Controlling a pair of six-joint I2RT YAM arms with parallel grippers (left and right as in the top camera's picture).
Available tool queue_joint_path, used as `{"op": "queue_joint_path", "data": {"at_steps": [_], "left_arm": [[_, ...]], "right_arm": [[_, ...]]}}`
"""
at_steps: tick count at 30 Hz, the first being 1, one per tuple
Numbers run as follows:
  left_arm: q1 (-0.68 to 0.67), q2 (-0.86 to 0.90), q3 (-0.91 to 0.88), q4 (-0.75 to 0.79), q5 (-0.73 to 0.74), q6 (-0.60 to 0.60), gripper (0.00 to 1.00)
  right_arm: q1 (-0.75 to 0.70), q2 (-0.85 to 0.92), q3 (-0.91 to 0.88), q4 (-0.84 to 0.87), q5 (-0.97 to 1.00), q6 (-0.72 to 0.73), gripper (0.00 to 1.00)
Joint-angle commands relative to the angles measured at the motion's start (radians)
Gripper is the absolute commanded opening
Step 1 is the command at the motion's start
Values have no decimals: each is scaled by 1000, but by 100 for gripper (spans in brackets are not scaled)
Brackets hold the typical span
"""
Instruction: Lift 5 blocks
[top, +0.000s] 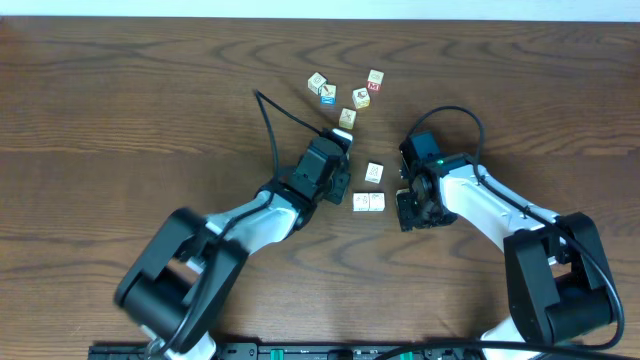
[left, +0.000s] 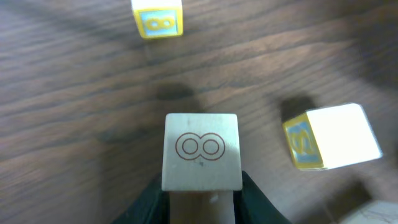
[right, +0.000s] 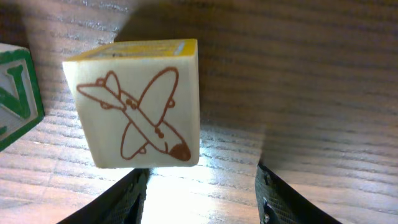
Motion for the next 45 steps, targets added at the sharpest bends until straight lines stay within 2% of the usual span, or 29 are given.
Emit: {"op": "queue_joint_path", "data": {"at_steps": [1,9,17,22,30,40,45], "left_arm": [[0,-85,12,-55,-9,5,7],[-16,-129,-8,-266,-9,-100,7],[-106,-129,-126,-164,-13,-216,7],[-145,-121,-132,-125,-82,-267,7],[-150,-105,-132,-121,-116,-364,8],[-186,-52,-132,-107,-107,-381,8],[-203,-52,-132,-111,-107,-381,17]], "right_arm": [[5,-29,-29,-12,-24,-3,54],[1,-106,-29,-35,30,-3,55],[-34,-150,-29,-26,29,-3,61],[-42,-150,-9,-1,17,-3,63],[-43,-150,92,-2,-11,-2,67],[-69,-149,113,81,-16,2,69],[-102,-149,113,95,-20,1,69]]}}
